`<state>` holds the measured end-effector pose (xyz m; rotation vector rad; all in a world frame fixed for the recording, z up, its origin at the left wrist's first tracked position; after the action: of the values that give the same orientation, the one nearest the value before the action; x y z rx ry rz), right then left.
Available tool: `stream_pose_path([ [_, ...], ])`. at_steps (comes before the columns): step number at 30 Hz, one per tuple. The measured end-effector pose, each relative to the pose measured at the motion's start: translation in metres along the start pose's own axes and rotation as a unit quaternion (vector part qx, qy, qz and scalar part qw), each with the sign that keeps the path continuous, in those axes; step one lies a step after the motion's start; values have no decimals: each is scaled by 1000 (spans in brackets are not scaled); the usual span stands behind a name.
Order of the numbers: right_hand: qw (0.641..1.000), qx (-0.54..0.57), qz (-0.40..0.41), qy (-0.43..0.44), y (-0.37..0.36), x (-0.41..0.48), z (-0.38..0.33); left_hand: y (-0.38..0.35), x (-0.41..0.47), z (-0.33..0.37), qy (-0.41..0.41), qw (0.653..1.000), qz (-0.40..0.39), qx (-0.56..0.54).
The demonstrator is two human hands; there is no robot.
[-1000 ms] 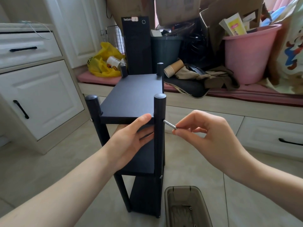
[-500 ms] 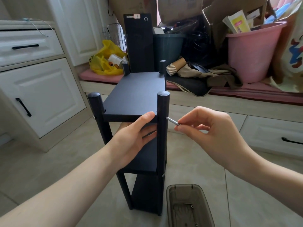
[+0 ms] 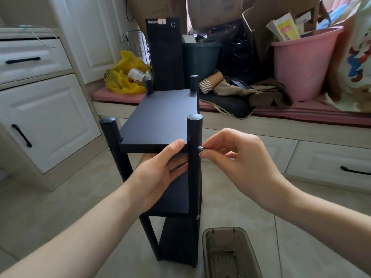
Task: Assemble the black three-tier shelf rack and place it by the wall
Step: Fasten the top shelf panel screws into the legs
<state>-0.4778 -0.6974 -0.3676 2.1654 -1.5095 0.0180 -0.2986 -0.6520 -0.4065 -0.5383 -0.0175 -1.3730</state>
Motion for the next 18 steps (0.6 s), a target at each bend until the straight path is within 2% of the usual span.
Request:
stream_pose_path([
  [18,998,51,-19,-21,-1,2,-3,0,0,1,-12,1000,-17,-5],
])
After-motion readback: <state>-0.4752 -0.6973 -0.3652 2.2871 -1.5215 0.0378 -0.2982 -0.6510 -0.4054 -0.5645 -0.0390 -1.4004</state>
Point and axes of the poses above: each hand's wrist, its own x-axis towards the middle knuckle, its own y-axis out of the back of the hand, z = x × y, the point moved 2 cm from there along x, towards the middle knuckle, and after that the axes turned 14 degrees about -y, right-handed, at the moved point
